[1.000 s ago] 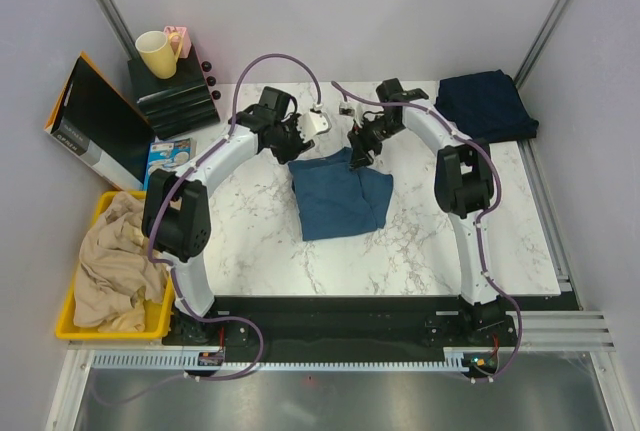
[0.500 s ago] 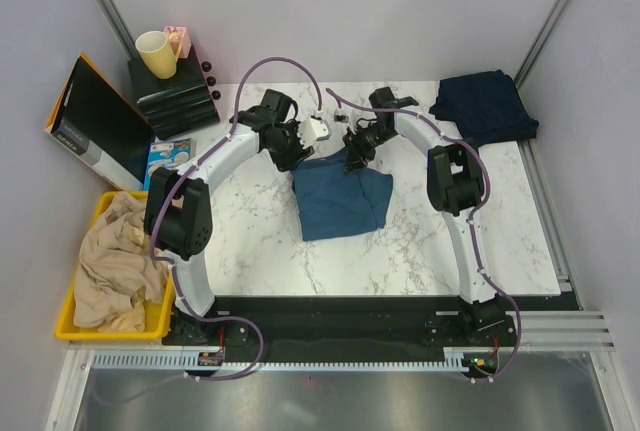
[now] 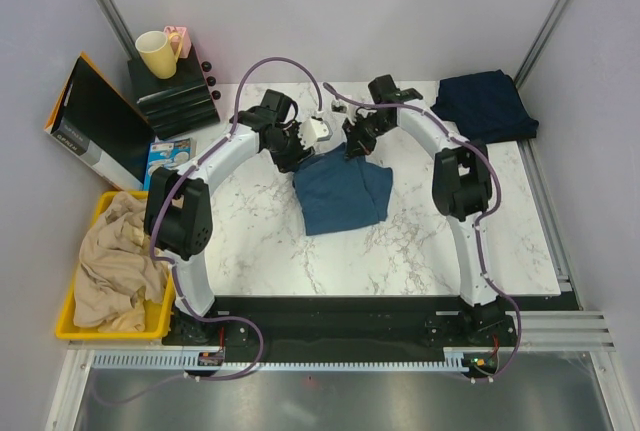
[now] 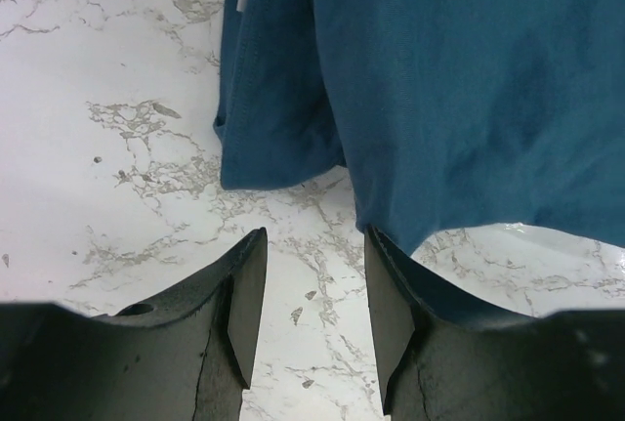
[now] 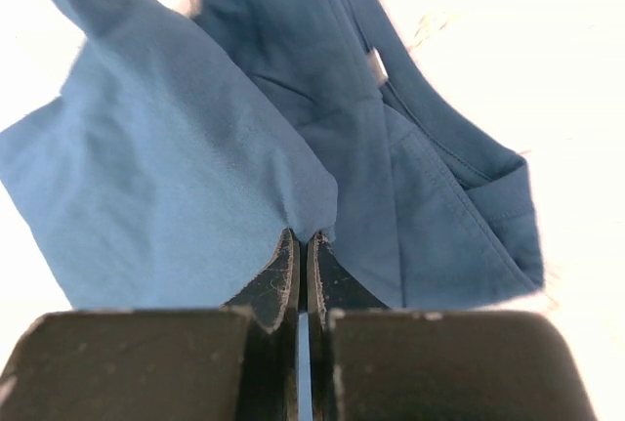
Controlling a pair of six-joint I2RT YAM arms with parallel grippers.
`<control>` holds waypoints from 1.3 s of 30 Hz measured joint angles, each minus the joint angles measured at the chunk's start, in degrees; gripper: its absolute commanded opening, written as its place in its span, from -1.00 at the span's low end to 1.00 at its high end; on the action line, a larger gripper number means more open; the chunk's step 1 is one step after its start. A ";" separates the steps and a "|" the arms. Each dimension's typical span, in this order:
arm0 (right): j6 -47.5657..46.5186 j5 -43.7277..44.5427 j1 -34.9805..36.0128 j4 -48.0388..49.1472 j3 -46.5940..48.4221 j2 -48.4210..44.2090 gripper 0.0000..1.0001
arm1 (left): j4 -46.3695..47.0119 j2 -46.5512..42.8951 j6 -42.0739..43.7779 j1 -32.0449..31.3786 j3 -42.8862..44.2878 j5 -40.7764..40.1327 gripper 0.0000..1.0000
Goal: Fold and stack the t-shirts
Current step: Fold the tshirt
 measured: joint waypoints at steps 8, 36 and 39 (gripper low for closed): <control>1.57 3.45 0.04 4.46 -3.54 -9.86 -1.00 | 0.00 0.02 -0.02 -0.09 0.00 1.03 0.04; 7.89 25.05 0.04 22.99 -12.39 -9.86 -1.00 | 0.90 0.72 -0.04 -0.09 0.17 1.01 0.04; 8.48 27.17 0.04 24.39 -12.39 -8.50 -1.00 | 0.98 0.72 -0.04 -0.09 0.17 1.01 0.04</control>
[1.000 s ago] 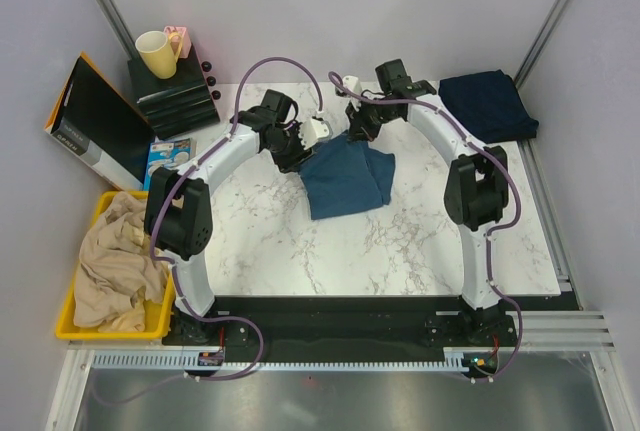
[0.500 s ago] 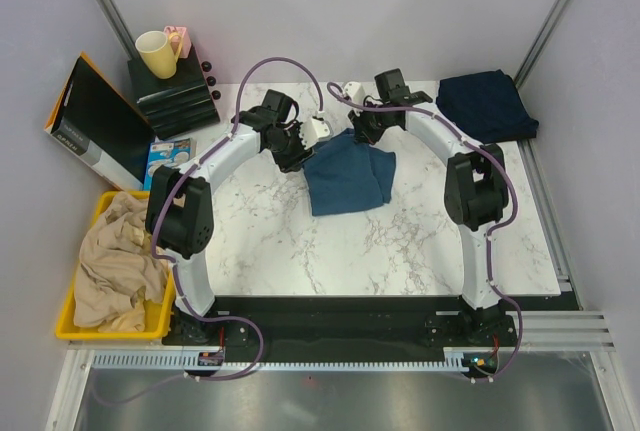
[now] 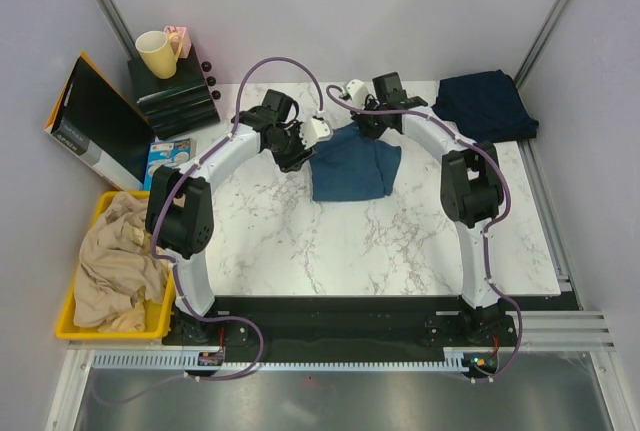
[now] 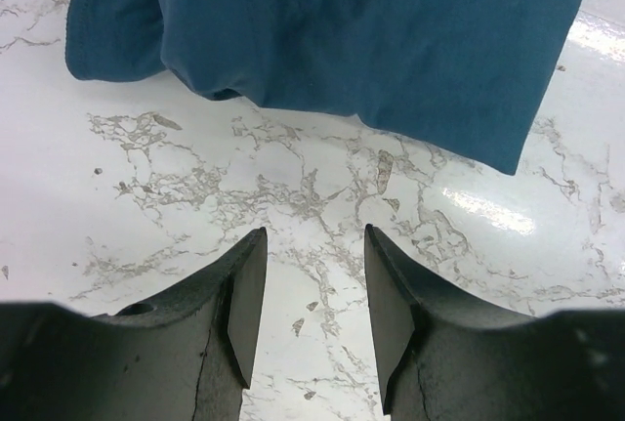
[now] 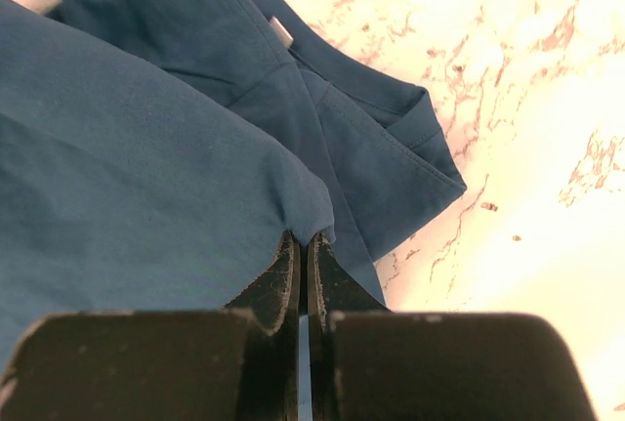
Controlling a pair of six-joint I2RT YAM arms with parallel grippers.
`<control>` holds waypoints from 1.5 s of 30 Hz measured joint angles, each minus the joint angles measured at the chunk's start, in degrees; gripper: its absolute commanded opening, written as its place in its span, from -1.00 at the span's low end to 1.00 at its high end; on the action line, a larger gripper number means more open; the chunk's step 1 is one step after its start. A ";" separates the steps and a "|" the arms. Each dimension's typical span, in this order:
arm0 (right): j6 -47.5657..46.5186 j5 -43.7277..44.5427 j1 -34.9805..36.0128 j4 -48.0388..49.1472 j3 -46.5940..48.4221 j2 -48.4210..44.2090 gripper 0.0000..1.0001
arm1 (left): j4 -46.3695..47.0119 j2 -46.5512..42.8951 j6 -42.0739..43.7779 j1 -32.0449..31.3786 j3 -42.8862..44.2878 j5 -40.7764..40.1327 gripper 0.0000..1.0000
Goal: Fold and stack the t-shirts
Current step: Fold the tshirt
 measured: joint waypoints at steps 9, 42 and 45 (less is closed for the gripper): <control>0.98 2.03 0.00 1.29 -0.02 1.79 -1.00 | 4.98 -0.07 -0.74 0.00 -0.68 -0.55 0.04; 1.03 4.33 0.00 1.49 -0.02 1.79 -1.00 | 19.02 13.97 -5.03 -0.24 9.53 2.80 -0.97; 1.03 4.74 0.00 1.49 -0.02 1.79 -1.00 | 20.52 13.97 -5.68 -0.35 9.53 2.60 -0.96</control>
